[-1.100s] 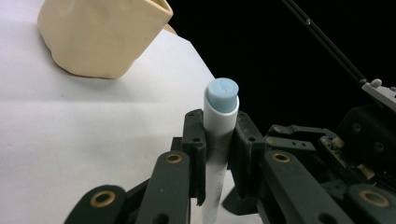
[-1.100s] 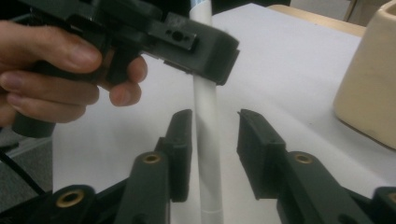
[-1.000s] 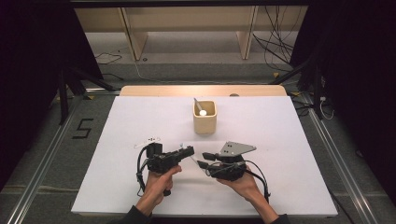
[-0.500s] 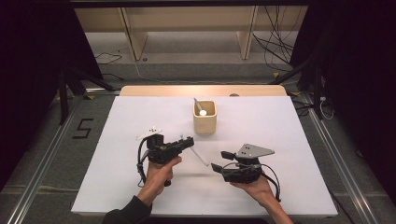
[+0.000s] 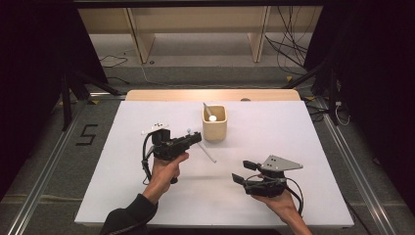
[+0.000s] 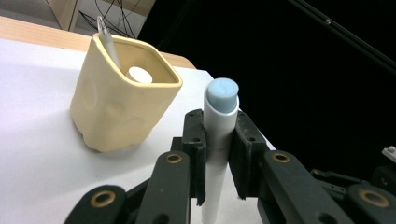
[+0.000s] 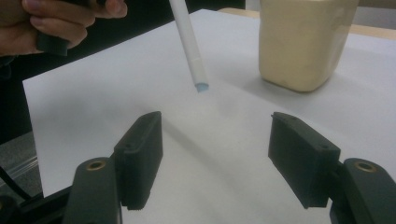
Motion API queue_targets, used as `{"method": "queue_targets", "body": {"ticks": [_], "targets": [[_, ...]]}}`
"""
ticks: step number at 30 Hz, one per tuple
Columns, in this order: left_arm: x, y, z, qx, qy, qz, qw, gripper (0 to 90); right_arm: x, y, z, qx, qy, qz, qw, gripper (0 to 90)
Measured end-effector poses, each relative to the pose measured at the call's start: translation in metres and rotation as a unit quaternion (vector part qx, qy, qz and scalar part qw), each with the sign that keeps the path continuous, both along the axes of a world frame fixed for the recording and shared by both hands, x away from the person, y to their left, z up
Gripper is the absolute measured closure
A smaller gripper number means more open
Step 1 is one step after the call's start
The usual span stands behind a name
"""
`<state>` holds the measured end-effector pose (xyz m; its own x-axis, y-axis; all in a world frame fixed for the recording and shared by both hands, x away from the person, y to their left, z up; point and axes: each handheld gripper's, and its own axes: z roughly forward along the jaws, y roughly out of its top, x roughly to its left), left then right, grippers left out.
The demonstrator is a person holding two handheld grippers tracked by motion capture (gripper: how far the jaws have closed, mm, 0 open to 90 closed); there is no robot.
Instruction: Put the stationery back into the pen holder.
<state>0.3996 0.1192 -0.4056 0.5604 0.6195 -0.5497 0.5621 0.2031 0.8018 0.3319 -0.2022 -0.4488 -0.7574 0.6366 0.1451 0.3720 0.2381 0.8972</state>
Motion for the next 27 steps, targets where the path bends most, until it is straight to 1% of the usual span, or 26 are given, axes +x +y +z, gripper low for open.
{"method": "queue_targets", "body": {"ticks": [9,15,17,20,25,27], "targets": [[0.007,-0.001,0.006,0.005,-0.007,0.006,0.9999,77.7,-0.004,-0.003,-0.003,0.001,0.004,-0.002,1.0000,33.2],[0.013,0.000,0.010,0.004,-0.010,0.009,0.9999,77.7,-0.007,-0.007,-0.003,0.003,-0.001,-0.006,1.0000,32.5],[0.016,-0.001,0.010,0.006,-0.011,0.011,0.9999,77.7,-0.009,-0.009,-0.004,0.007,0.000,-0.008,0.9999,32.0],[0.020,-0.001,0.011,0.009,-0.012,0.011,0.9998,77.7,-0.011,-0.011,-0.005,0.009,0.002,-0.012,0.9999,30.4],[0.027,0.000,0.015,0.006,-0.012,0.016,0.9998,77.7,-0.013,-0.014,-0.007,0.007,0.003,-0.019,0.9998,27.3],[0.029,-0.001,0.017,0.007,-0.015,0.017,0.9997,77.7,-0.014,-0.015,-0.008,0.008,0.007,-0.023,0.9997,25.4]]}}
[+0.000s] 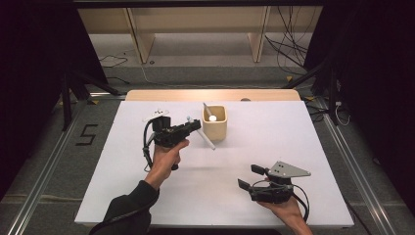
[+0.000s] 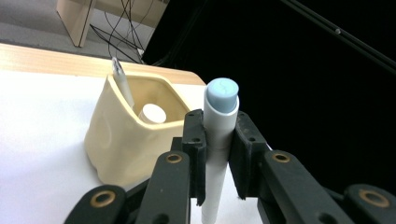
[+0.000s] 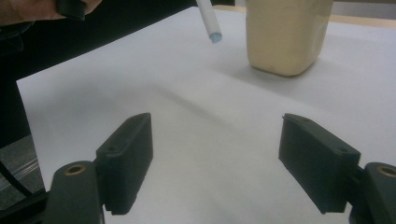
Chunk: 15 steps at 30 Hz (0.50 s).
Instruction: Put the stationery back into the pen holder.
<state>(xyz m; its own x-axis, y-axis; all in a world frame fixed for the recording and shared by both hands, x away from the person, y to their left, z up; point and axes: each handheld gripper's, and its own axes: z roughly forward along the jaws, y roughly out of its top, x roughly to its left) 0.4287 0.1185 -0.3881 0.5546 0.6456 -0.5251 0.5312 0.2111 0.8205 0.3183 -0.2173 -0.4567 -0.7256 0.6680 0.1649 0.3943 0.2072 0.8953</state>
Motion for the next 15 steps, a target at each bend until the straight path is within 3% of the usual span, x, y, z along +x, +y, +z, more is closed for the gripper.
{"method": "queue_targets", "body": {"ticks": [15], "targets": [[0.021,-0.009,0.023,0.007,-0.020,0.016,0.9997,77.7,-0.006,-0.004,-0.003,0.002,0.011,-0.001,0.9999,21.2]]}}
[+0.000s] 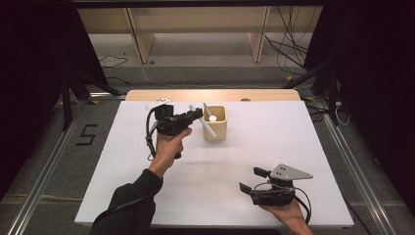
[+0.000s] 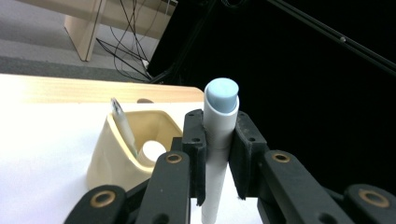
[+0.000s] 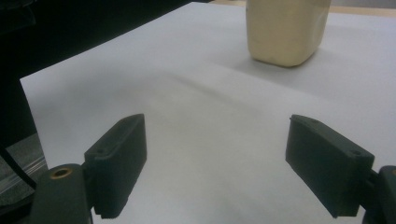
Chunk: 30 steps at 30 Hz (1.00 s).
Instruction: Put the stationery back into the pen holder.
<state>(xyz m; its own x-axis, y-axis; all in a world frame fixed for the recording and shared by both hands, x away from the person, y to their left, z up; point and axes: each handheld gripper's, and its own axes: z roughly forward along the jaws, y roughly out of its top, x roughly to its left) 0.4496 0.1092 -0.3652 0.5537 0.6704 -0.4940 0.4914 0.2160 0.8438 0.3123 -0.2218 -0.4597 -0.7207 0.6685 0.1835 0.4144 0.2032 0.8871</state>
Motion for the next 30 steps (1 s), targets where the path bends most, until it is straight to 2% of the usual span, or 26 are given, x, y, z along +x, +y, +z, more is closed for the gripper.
{"method": "queue_targets", "body": {"ticks": [6,12,15,20,23,30], "targets": [[0.010,-0.003,0.007,-0.003,-0.003,0.010,0.9999,77.7,-0.002,-0.002,-0.002,-0.001,0.001,0.001,1.0000,21.3],[0.019,-0.008,0.013,0.004,-0.006,0.019,0.9998,77.7,-0.003,-0.003,-0.003,-0.001,0.002,0.003,1.0000,21.4],[0.024,-0.010,0.015,0.001,-0.013,0.022,0.9997,77.7,-0.004,-0.003,-0.002,-0.001,0.001,0.003,1.0000,21.4],[0.032,-0.014,0.016,-0.003,-0.009,0.029,0.9995,77.7,-0.005,-0.004,-0.003,-0.001,0.001,0.003,1.0000,21.4],[0.035,-0.017,0.019,0.006,-0.013,0.030,0.9994,77.7,-0.005,-0.005,-0.003,0.000,0.002,0.002,1.0000,21.5],[0.045,-0.020,0.021,0.010,-0.017,0.041,0.9990,77.7,-0.006,-0.005,-0.003,0.002,0.003,0.005,1.0000,21.5]]}}
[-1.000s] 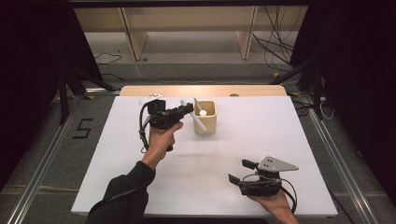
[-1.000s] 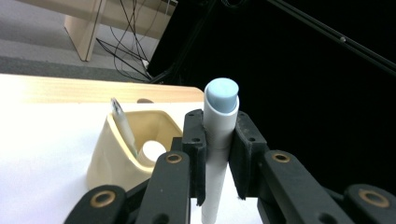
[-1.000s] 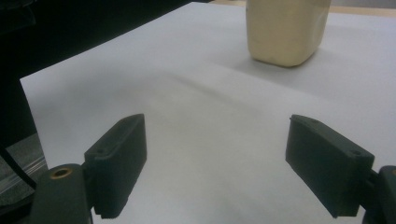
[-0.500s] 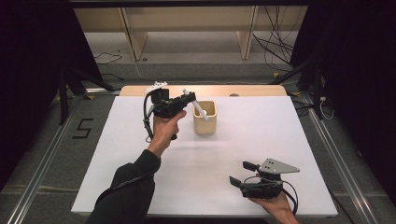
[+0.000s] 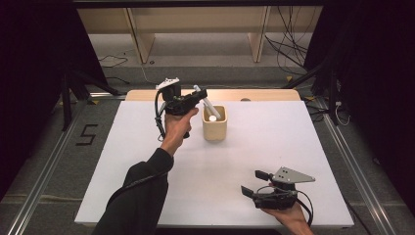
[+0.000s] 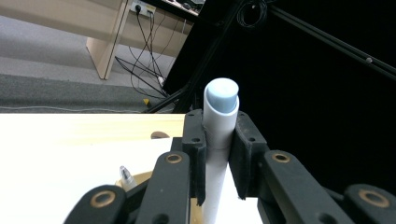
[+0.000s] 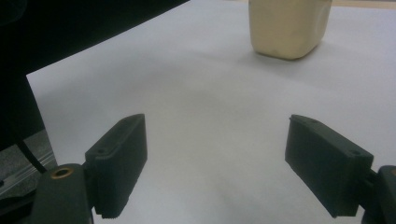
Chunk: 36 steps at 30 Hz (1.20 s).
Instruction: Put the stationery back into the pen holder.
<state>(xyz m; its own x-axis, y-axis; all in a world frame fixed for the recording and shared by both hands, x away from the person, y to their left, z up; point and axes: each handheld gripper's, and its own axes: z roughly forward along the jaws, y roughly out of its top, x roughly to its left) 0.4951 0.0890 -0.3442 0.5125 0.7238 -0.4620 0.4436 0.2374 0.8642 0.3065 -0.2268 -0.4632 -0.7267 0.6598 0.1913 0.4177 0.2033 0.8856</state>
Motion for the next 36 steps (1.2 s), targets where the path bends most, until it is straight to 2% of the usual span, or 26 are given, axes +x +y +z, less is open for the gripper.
{"method": "queue_targets", "body": {"ticks": [4,15,25,36], "targets": [[0.005,-0.005,0.000,0.019,-0.005,0.007,0.9998,77.7,0.000,-0.001,0.000,0.001,0.001,-0.001,1.0000,21.5],[0.020,-0.012,-0.011,0.033,0.003,0.016,0.9993,77.6,0.000,-0.001,-0.001,0.004,0.003,0.000,1.0000,21.5],[0.026,-0.016,-0.016,0.039,0.003,0.026,0.9989,77.5,0.000,0.000,-0.001,0.004,0.004,0.003,1.0000,21.6],[0.032,-0.019,-0.026,0.058,0.005,0.030,0.9978,77.4,0.000,0.001,-0.001,0.005,0.004,0.005,1.0000,21.7]]}}
